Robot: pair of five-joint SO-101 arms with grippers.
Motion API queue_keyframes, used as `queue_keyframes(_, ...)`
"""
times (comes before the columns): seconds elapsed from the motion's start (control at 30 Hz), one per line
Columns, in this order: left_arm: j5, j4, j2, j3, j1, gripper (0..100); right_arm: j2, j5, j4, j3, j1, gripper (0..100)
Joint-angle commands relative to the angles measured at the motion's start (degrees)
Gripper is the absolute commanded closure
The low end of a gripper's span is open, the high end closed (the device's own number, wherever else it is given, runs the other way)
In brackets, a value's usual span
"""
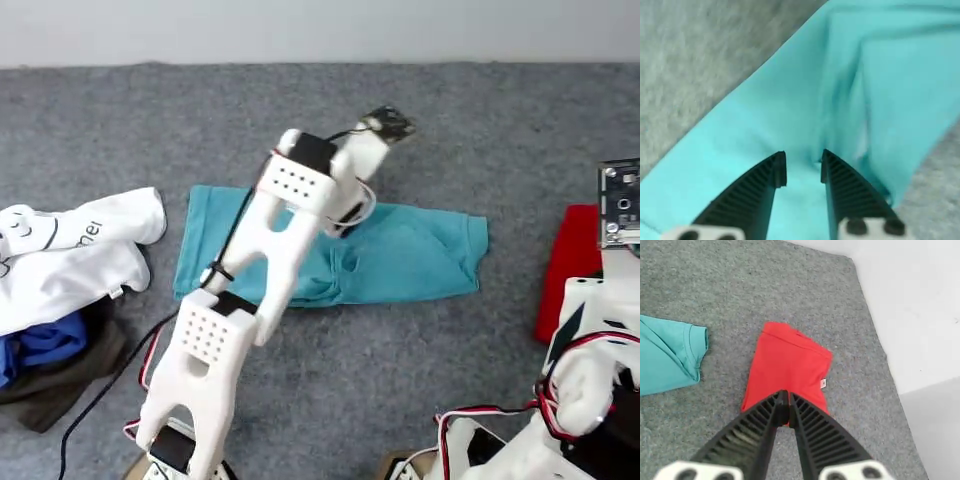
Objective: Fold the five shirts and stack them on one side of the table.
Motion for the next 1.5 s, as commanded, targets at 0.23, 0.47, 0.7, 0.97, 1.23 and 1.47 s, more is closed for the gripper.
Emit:
queue_keyframes(0.23,0.4,3.9,-0.7,-9.2,0.8,88,0.1,0.6,2.3,-0.1,0.3,98.9)
queue_keyframes(0.47,3.4,4.4,-6.0,-5.3,8.2,88,0.0,0.6,2.3,-0.1,0.5,99.0)
queue_keyframes(0.7,3.5,3.6,-11.2,10.4,12.5,88,0.0,0.6,2.3,-0.1,0.5,99.0)
queue_keyframes(0.97,3.2,-0.9,-8.1,19.6,4.9,91,0.1,0.5,2.3,0.0,0.5,99.0)
queue_keyframes(1.23,3.7,1.1,-9.1,16.9,5.0,93,0.1,0.6,2.3,0.0,0.5,99.0)
queue_keyframes(1.47,6.3,4.1,-15.3,12.9,4.6,84,0.0,0.5,2.3,0.0,0.5,99.0)
